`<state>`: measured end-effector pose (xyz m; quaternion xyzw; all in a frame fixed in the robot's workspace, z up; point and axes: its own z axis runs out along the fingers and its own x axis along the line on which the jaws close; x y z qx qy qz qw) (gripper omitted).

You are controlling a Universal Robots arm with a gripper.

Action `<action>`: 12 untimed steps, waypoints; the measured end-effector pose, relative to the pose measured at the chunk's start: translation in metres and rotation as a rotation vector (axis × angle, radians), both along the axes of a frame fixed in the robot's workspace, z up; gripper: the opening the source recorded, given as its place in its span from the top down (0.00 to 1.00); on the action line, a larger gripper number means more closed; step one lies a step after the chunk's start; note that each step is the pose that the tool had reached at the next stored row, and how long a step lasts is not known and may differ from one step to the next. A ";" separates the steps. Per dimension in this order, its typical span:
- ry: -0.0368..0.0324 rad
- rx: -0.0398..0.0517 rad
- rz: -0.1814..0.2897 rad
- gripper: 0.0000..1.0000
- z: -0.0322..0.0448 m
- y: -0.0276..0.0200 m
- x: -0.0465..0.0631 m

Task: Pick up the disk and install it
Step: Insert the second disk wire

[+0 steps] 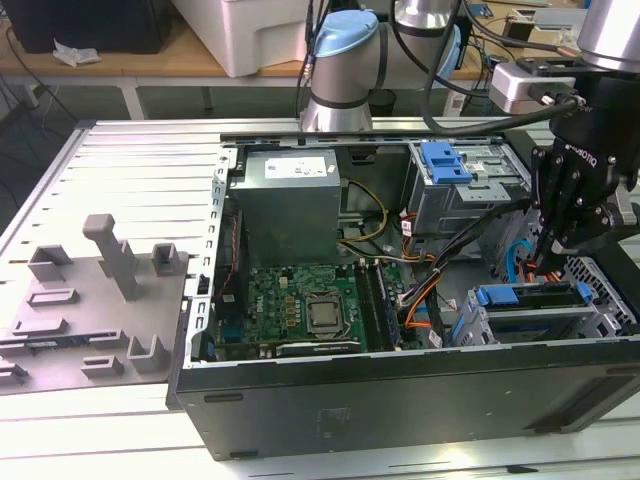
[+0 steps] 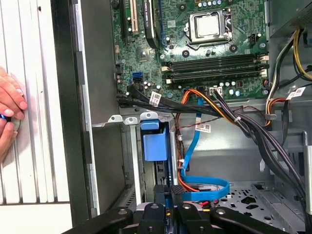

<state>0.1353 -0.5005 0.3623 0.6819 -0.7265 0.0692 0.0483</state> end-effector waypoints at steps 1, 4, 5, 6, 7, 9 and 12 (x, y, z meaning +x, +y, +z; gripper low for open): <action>0.0000 0.0000 0.000 0.84 0.0000 0.0000 0.000; 0.0000 0.0000 0.001 0.84 0.0000 -0.0009 0.000; 0.0000 0.0000 0.003 0.84 -0.0001 -0.0020 0.000; 0.0001 0.0001 0.005 0.84 -0.0002 -0.0024 0.000; 0.0000 0.0001 0.007 0.84 -0.0002 -0.0025 0.000; 0.0000 -0.0001 0.012 0.84 -0.0005 -0.0026 0.000; 0.0000 0.0000 0.023 0.84 -0.0014 -0.0027 0.000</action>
